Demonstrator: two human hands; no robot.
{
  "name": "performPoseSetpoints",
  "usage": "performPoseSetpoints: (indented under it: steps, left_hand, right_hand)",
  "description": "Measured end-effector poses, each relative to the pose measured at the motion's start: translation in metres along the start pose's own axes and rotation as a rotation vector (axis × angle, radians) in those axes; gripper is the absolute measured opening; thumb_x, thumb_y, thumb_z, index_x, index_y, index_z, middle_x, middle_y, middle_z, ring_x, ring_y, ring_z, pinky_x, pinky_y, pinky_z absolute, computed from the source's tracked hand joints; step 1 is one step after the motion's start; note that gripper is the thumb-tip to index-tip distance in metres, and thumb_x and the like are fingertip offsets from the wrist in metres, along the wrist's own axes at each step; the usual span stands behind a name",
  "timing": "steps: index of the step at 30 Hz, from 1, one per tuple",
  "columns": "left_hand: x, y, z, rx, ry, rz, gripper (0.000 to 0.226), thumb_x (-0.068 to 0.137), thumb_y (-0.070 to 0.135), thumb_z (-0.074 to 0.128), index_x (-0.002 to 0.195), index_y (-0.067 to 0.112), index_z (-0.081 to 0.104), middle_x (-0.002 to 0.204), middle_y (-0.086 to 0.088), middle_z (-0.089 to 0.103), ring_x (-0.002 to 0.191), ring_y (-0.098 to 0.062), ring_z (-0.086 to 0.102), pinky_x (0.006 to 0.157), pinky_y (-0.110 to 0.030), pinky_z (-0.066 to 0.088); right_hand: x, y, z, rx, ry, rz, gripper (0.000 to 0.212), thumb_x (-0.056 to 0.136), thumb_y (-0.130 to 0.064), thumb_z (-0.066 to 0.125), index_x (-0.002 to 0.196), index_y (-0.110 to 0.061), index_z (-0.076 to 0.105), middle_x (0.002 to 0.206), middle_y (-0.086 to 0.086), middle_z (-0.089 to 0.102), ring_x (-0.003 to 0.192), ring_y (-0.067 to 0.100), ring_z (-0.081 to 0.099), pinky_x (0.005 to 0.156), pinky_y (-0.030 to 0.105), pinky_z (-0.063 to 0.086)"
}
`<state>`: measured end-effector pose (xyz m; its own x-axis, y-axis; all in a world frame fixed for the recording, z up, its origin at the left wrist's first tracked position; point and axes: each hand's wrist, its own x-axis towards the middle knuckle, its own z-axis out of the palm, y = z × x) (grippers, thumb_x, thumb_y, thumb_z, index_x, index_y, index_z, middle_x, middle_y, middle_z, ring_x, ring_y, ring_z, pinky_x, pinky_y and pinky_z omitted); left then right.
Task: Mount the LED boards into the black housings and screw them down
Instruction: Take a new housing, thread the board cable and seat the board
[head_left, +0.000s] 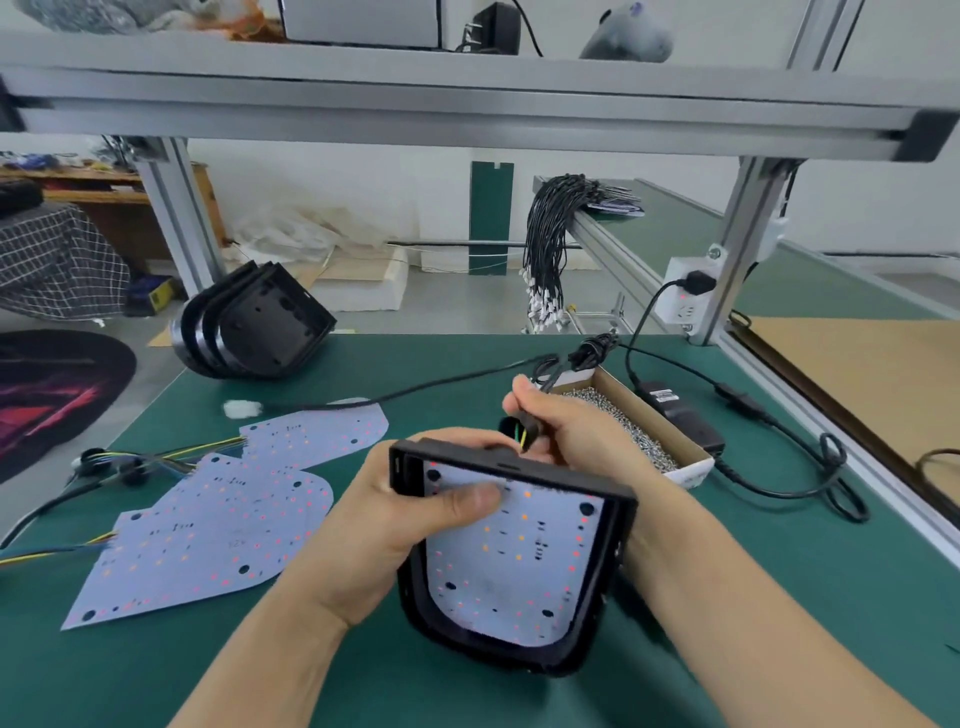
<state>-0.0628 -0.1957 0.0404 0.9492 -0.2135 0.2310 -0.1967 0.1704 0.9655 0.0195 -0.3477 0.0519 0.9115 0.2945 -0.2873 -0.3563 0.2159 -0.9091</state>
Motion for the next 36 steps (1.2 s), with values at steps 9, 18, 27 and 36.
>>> performPoseSetpoints:
  steps: [9, 18, 27, 36]
  left_hand:
    - [0.011, -0.001, -0.010, -0.001, 0.226, -0.003, 0.038, 0.058, 0.004, 0.079, 0.094, 0.017, 0.075, 0.115, 0.002, 0.069, 0.107, -0.013, 0.064, 0.089, -0.024, 0.051]
    - [0.013, 0.005, -0.009, 0.062, -0.002, 0.032, 0.028, 0.065, 0.006, 0.074, 0.090, 0.017, 0.076, 0.125, 0.004, 0.063, 0.123, -0.009, 0.053, 0.090, -0.013, 0.043]
    - [0.016, 0.001, -0.005, -0.099, 0.039, 0.114, 0.030, 0.058, 0.017, 0.077, 0.089, 0.017, 0.077, 0.117, 0.008, 0.063, 0.113, -0.010, 0.060, 0.086, -0.017, 0.047]
    - [0.017, 0.004, -0.006, -0.190, 0.026, 0.116, 0.031, 0.062, 0.008, 0.072, 0.093, 0.008, 0.073, 0.120, -0.014, 0.067, 0.114, -0.032, 0.061, 0.090, -0.030, 0.050]
  right_hand:
    - [0.006, 0.001, -0.003, 0.019, -0.243, -0.010, 0.021, 0.085, -0.029, 0.060, 0.089, -0.008, 0.060, 0.072, 0.007, 0.062, 0.061, 0.018, 0.060, 0.059, 0.025, 0.051]
    - [0.005, 0.001, 0.000, 0.113, -0.146, -0.045, 0.023, 0.088, -0.025, 0.062, 0.072, -0.016, 0.049, 0.050, -0.004, 0.047, 0.040, 0.006, 0.042, 0.044, 0.016, 0.035]
    - [0.000, 0.000, 0.006, 0.112, -0.102, -0.197, 0.023, 0.069, -0.037, 0.071, 0.072, -0.016, 0.061, 0.055, 0.000, 0.053, 0.049, 0.010, 0.044, 0.052, 0.022, 0.035]
    - [-0.012, 0.004, 0.010, 0.163, -0.114, -0.237, 0.024, 0.078, -0.028, 0.068, 0.070, -0.010, 0.054, 0.055, 0.003, 0.053, 0.046, 0.013, 0.051, 0.045, 0.018, 0.043]
